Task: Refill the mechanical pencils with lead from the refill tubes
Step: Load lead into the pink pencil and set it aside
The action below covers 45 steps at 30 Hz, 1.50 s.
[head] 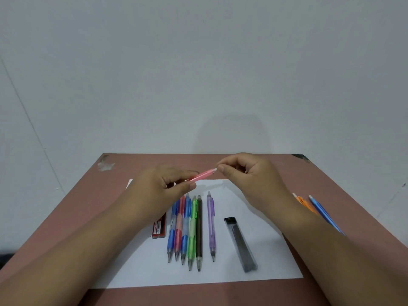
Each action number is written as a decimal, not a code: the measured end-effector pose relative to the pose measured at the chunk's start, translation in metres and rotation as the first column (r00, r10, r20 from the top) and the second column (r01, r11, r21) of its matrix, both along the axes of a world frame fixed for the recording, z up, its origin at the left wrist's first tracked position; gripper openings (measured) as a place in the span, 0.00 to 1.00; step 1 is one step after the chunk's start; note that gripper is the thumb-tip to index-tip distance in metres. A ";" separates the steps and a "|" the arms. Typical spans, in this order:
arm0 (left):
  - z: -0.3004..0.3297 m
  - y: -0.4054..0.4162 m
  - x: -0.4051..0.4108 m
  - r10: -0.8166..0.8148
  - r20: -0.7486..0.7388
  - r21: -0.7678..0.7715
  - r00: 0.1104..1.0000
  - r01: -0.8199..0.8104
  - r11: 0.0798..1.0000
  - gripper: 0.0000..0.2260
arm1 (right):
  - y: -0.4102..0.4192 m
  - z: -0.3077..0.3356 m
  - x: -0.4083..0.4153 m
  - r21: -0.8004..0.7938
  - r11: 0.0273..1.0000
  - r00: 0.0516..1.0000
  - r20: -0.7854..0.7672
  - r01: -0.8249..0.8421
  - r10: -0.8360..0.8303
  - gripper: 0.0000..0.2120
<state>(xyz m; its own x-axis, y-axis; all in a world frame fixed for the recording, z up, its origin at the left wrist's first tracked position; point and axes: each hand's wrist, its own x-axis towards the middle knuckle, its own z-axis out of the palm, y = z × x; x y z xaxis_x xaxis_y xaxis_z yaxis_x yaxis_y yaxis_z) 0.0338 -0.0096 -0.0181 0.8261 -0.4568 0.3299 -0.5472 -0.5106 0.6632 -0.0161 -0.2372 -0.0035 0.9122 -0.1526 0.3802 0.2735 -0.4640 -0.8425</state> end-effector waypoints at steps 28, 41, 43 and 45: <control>-0.001 -0.001 0.003 -0.024 0.077 0.024 0.997 0.022 0.999 0.11 | 0.001 0.002 -0.008 -0.266 0.964 0.999 0.023 -0.021 0.028 0.09; -0.010 0.000 0.023 0.184 -0.023 0.025 0.983 -0.183 0.983 0.06 | -0.022 -0.010 0.016 0.015 0.993 0.985 -0.130 0.116 -0.113 0.03; -0.012 -0.003 0.026 0.184 -0.050 0.033 0.982 -0.182 0.983 0.05 | -0.024 -0.014 0.020 -0.020 0.991 0.976 -0.166 0.136 -0.137 0.03; -0.012 -0.007 0.026 0.186 -0.055 0.064 0.981 -0.183 0.981 0.04 | -0.025 -0.016 0.020 -0.062 0.988 0.970 -0.191 0.144 -0.153 0.04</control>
<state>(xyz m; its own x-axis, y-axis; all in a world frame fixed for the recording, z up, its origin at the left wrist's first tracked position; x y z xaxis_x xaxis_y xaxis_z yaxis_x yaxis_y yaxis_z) 0.0603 -0.0165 -0.0298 0.9155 -0.3114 0.2546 -0.4000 -0.6379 0.6581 0.0044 -0.2618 -0.0192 0.9379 -0.2779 0.2077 0.0318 -0.5274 -0.8490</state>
